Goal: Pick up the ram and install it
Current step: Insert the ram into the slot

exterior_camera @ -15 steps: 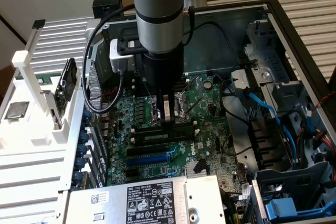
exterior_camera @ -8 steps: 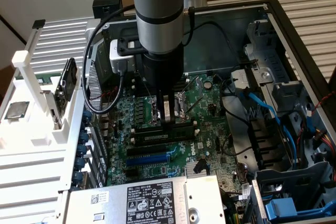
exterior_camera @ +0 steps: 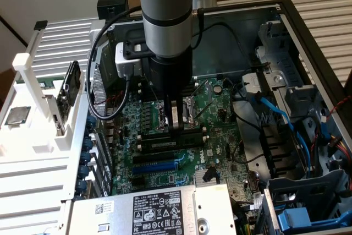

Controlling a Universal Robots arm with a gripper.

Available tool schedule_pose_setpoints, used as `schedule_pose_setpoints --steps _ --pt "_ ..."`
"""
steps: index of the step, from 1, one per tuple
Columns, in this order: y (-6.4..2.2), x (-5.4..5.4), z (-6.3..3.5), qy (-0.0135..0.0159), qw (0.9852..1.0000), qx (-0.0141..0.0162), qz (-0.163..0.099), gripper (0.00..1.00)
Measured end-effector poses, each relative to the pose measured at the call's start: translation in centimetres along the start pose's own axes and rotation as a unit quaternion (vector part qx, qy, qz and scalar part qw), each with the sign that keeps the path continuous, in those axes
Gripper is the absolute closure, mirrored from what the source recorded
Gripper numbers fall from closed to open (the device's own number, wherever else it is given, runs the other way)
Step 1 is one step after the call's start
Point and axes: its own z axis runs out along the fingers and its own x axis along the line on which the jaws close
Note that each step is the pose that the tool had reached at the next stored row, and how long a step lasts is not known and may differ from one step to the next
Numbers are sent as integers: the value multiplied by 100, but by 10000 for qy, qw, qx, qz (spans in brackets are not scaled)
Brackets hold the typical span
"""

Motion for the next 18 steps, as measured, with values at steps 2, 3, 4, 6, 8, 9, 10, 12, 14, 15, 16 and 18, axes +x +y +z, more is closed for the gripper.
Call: schedule_pose_setpoints --steps 2,3,4,6,8,9,10,12,14,15,16,18 --pt "1 1 5 4 10000 -2 0 90" --pt "1 1 8 4 10000 -2 0 90" --pt "1 1 10 5 10000 -2 0 90" --pt "0 1 11 4 10000 -2 0 90" --pt "0 1 10 1 10000 -1 0 90" --pt "0 0 4 -1 10000 1 0 90" --pt "0 -1 -5 -5 10000 3 0 90" --pt "-1 -1 -45 -2 10000 3 0 90" --pt "0 -1 -96 1 10000 0 0 90" --pt "1 -1 -120 1 10000 0 0 90" --pt "1 -2 -145 2 10000 -1 0 90" --pt "1 -2 -202 2 10000 -1 0 90"
